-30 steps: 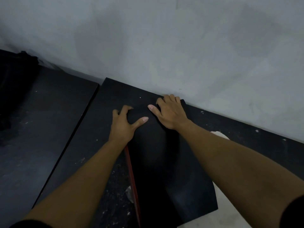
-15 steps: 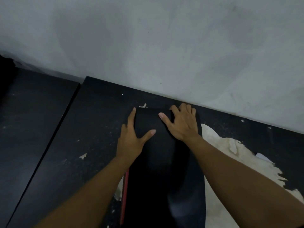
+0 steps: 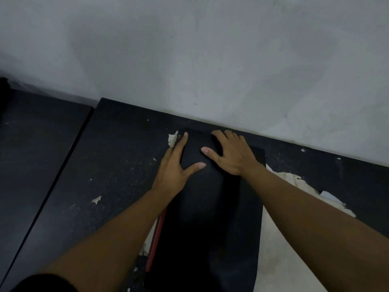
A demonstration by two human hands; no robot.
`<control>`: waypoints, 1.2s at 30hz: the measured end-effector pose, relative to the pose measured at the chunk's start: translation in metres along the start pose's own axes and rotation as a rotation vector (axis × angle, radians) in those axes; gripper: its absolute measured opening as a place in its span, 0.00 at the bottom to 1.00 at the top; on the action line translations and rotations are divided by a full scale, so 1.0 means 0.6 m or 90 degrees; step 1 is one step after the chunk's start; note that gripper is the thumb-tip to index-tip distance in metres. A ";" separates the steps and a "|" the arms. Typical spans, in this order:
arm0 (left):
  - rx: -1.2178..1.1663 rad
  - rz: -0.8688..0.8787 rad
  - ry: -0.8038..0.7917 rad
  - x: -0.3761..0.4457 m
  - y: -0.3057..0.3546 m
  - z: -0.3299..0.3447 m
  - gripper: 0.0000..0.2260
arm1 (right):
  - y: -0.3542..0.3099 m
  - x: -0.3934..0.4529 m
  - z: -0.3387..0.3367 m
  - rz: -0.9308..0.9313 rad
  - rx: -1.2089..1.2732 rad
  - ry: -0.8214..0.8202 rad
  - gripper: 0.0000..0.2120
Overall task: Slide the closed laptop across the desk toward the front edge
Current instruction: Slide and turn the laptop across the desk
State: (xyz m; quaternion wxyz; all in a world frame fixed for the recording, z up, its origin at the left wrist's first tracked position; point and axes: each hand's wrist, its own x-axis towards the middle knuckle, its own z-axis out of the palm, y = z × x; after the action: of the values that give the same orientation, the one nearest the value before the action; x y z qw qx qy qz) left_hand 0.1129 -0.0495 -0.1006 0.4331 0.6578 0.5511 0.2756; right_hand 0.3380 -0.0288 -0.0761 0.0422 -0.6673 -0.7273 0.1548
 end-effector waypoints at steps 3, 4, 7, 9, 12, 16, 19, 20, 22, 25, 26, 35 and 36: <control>0.037 0.053 -0.053 0.020 0.016 0.007 0.42 | -0.001 0.012 -0.005 0.032 0.035 0.031 0.32; 0.049 0.061 -0.069 0.024 0.023 0.010 0.42 | -0.001 0.010 -0.002 0.049 0.040 0.057 0.31; 0.070 0.065 -0.096 0.030 0.034 0.017 0.42 | 0.002 -0.002 0.010 0.081 0.047 0.143 0.30; 0.057 0.048 -0.104 0.029 0.035 0.022 0.42 | 0.008 -0.008 0.017 0.100 0.058 0.168 0.31; 0.029 0.031 -0.100 0.021 0.036 0.029 0.43 | 0.014 -0.010 0.019 0.136 0.076 0.196 0.36; -0.014 -0.009 -0.095 -0.021 0.031 0.026 0.46 | 0.016 -0.016 0.014 0.173 0.071 0.212 0.43; -0.034 -0.090 -0.087 -0.075 0.015 0.020 0.46 | 0.031 -0.024 0.007 0.201 0.071 0.215 0.40; -0.011 -0.112 -0.081 -0.095 0.010 0.019 0.45 | 0.037 -0.029 0.005 0.211 0.077 0.218 0.39; 0.047 -0.134 -0.060 -0.128 0.002 0.017 0.40 | 0.050 -0.038 0.001 0.237 0.086 0.221 0.39; 0.070 -0.126 -0.013 -0.155 0.008 0.024 0.35 | 0.062 -0.051 -0.005 0.273 0.087 0.218 0.41; 0.087 -0.120 0.006 -0.156 0.014 0.030 0.34 | 0.065 -0.054 -0.007 0.282 0.092 0.216 0.41; 0.191 -0.175 0.024 -0.148 0.031 0.040 0.30 | 0.099 -0.098 -0.027 0.339 0.133 0.268 0.41; 0.185 -0.194 0.002 -0.154 0.027 0.037 0.32 | 0.104 -0.105 -0.028 0.342 0.132 0.274 0.41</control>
State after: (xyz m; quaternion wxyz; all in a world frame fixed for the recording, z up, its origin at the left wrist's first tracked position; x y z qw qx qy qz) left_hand 0.1171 -0.1444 -0.0861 0.3695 0.6218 0.6789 0.1260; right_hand 0.4090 -0.0843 -0.0682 0.2197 -0.8442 -0.4807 0.0893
